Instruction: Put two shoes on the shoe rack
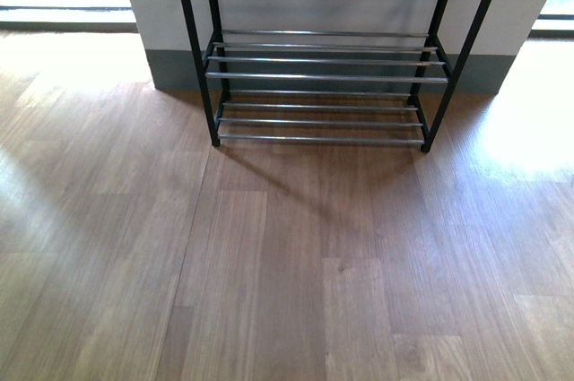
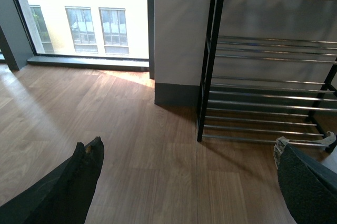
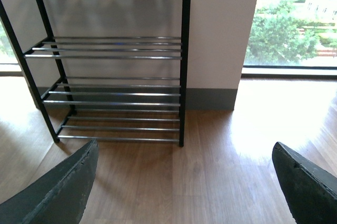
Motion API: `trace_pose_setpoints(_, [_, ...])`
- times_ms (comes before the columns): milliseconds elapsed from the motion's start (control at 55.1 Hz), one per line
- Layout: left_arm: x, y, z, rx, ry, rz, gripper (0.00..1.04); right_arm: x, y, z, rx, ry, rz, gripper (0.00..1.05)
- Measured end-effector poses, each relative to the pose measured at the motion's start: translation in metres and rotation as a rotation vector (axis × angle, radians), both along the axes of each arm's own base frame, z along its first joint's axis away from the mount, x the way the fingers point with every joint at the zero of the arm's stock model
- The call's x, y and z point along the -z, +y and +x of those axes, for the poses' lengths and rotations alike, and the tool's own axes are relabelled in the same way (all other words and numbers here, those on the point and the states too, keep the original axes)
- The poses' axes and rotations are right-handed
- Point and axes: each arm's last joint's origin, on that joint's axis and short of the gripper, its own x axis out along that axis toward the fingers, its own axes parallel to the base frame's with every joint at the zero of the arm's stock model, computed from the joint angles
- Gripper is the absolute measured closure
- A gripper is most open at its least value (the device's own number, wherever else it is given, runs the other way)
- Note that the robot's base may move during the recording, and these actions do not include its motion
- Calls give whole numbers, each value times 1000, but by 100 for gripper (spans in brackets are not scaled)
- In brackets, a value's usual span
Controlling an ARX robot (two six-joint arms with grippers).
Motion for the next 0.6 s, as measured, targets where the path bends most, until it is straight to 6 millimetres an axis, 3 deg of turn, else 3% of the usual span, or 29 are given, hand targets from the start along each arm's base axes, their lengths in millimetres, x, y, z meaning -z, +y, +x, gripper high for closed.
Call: trace_pose_setpoints(599, [0,0,0,0,0,0,9,0,0,0,0,0,0,9])
